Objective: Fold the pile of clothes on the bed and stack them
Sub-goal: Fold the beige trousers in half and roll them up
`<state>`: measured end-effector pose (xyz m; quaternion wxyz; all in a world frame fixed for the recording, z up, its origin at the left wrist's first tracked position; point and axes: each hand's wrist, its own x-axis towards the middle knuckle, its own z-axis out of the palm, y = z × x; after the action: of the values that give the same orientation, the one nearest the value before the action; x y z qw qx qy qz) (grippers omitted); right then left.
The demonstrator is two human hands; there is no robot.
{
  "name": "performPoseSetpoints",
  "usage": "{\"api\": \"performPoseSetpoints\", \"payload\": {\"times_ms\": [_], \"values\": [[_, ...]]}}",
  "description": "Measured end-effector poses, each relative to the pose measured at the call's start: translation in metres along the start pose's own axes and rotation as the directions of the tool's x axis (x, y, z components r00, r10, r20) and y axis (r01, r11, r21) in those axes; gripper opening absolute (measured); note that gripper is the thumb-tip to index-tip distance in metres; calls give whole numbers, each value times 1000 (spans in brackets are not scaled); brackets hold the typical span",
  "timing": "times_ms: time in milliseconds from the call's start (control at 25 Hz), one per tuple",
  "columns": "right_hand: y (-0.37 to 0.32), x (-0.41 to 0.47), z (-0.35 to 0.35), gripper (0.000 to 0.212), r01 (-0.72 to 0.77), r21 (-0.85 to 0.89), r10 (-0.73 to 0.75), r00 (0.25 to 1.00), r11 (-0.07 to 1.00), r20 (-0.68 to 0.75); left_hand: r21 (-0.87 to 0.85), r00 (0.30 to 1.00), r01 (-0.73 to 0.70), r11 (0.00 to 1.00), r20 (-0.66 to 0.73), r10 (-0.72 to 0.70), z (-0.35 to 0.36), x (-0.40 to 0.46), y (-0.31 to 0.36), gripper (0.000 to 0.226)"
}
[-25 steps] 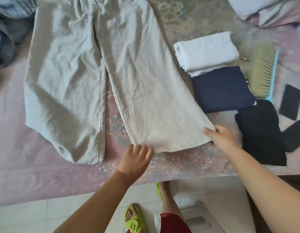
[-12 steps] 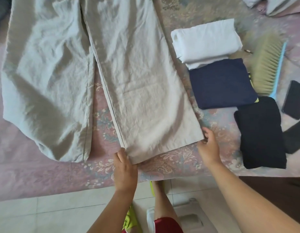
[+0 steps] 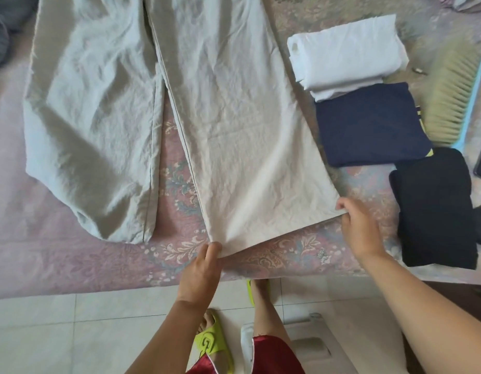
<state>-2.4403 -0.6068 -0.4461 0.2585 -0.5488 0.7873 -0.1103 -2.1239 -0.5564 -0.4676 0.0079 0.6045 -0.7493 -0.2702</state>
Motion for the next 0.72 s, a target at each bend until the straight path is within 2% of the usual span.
{"api": "performPoseSetpoints", "payload": {"times_ms": [40,120,160,240,280,320,400,440,480,520,640,720], "values": [[6,2,-2,31,29,-138,-14,994,990,108,25,999,-7,1000,51,6,5,0,2,71],[9,5,-5,39,38,-362,64,962,932,265,141,987,-88,986,146,67,15,-2,7,71],[8,7,-5,43,45,-449,95,954,893,285,189,978,-125,974,189,88,17,0,9,62],[-1,3,-4,44,82,-601,111,954,795,277,271,964,-137,953,256,66,13,5,9,23],[-6,0,-2,42,102,-652,95,961,751,260,257,967,-167,952,231,107,6,7,11,15],[-14,-2,0,42,121,-677,58,970,726,236,206,973,-204,957,152,175,1,10,13,20],[-35,5,16,46,248,-614,-136,965,749,225,227,953,-263,938,-87,289,-7,29,20,28],[-49,11,28,51,340,-555,-250,940,759,233,232,949,-250,940,-135,286,-11,45,21,37],[-62,20,39,59,415,-511,-315,908,753,275,249,954,-235,940,-124,272,-16,64,24,49],[-72,31,45,67,455,-481,-310,883,750,352,258,973,-200,945,-59,222,-20,79,25,60],[-66,53,52,77,378,-514,-51,840,770,541,339,969,-145,929,236,65,-4,98,12,72],[-56,54,45,84,332,-537,65,804,775,591,372,943,-154,915,331,24,11,91,5,74]]}}
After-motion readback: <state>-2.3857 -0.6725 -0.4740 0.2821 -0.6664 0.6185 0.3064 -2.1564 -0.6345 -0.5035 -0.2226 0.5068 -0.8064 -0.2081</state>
